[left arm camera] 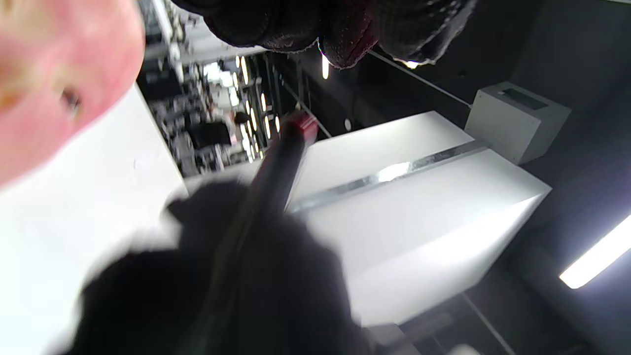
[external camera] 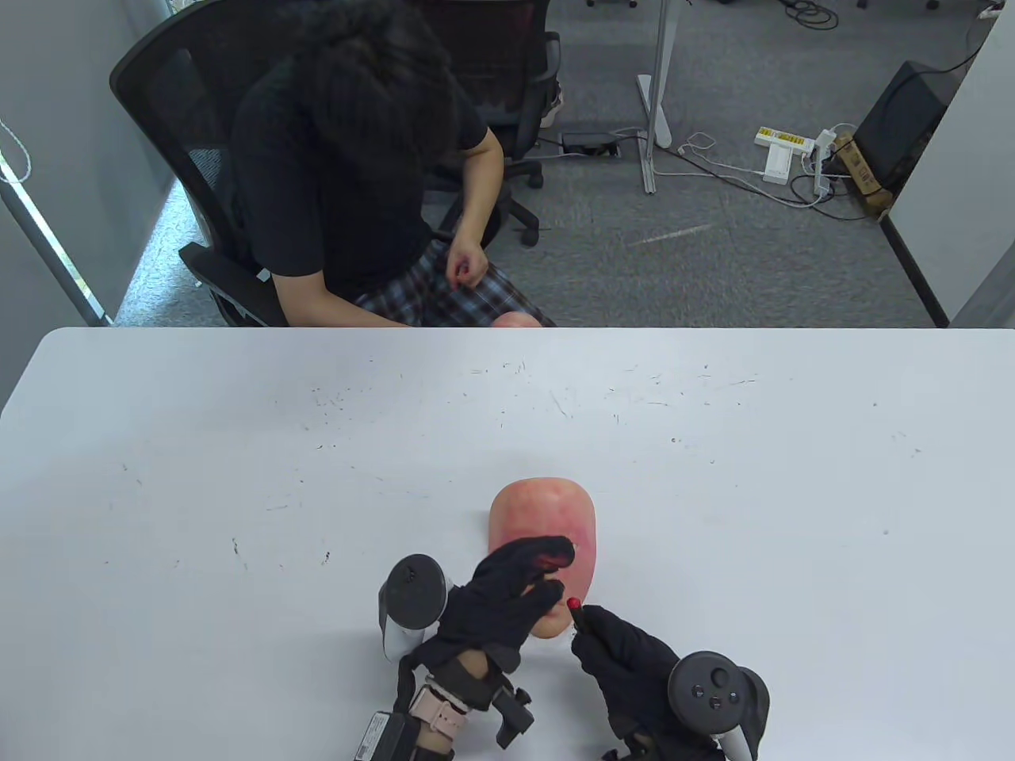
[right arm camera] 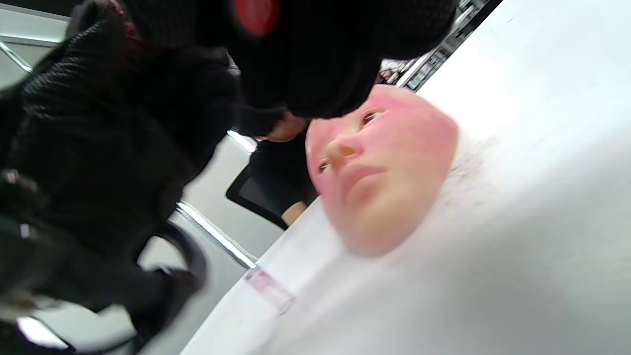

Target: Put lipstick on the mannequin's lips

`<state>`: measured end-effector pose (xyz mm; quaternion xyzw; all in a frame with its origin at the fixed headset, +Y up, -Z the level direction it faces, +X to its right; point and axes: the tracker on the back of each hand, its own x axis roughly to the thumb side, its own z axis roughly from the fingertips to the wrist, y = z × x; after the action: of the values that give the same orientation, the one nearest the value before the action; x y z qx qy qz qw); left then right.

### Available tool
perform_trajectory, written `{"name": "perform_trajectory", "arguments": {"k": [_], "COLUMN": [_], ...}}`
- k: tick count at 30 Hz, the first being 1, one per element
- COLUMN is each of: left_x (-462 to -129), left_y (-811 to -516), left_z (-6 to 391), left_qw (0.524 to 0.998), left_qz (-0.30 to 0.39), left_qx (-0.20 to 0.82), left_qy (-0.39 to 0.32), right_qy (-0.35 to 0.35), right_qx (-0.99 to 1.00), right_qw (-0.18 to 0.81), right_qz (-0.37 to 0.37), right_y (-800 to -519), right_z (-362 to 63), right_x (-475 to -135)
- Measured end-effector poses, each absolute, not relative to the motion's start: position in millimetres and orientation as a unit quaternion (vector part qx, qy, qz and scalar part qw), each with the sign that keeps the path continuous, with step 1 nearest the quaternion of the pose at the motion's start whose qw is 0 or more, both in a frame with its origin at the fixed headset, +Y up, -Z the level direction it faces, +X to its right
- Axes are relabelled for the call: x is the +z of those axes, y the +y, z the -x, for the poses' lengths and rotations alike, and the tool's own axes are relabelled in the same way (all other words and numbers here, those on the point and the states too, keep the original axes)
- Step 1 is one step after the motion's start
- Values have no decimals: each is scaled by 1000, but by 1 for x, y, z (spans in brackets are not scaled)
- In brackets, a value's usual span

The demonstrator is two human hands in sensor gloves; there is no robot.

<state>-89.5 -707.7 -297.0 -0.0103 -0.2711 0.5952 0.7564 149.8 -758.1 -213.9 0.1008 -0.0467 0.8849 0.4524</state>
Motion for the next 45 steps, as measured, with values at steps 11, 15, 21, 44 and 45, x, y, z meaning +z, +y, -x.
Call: {"name": "perform_trajectory", "arguments": {"k": [11,15,21,44,45], "left_x": [-369,-381,-390,-393,-393], "left_y": [-695,-713,-734,-742,-742], "left_z": [64,56,53,61,61], "left_qw": [926,948,957,930,930], "left_qz": [65,109,146,181,182], "left_qx": [315,248,201,285,284], "left_qy": [-195,-168,-148,-145,-144], "right_qy": [-113,-131,-145,-116,-120], "right_qx": [960,975,981,983,983], "right_qw": [240,157,62,-87,-89], "right_qz": [-89,-92,-109,-110,-108], "right_y": [-756,-759,-760,-762,-761], "right_z": [-133,-117,-97,-61,-61], "right_x": [-211,-213,-212,-222,-221]}}
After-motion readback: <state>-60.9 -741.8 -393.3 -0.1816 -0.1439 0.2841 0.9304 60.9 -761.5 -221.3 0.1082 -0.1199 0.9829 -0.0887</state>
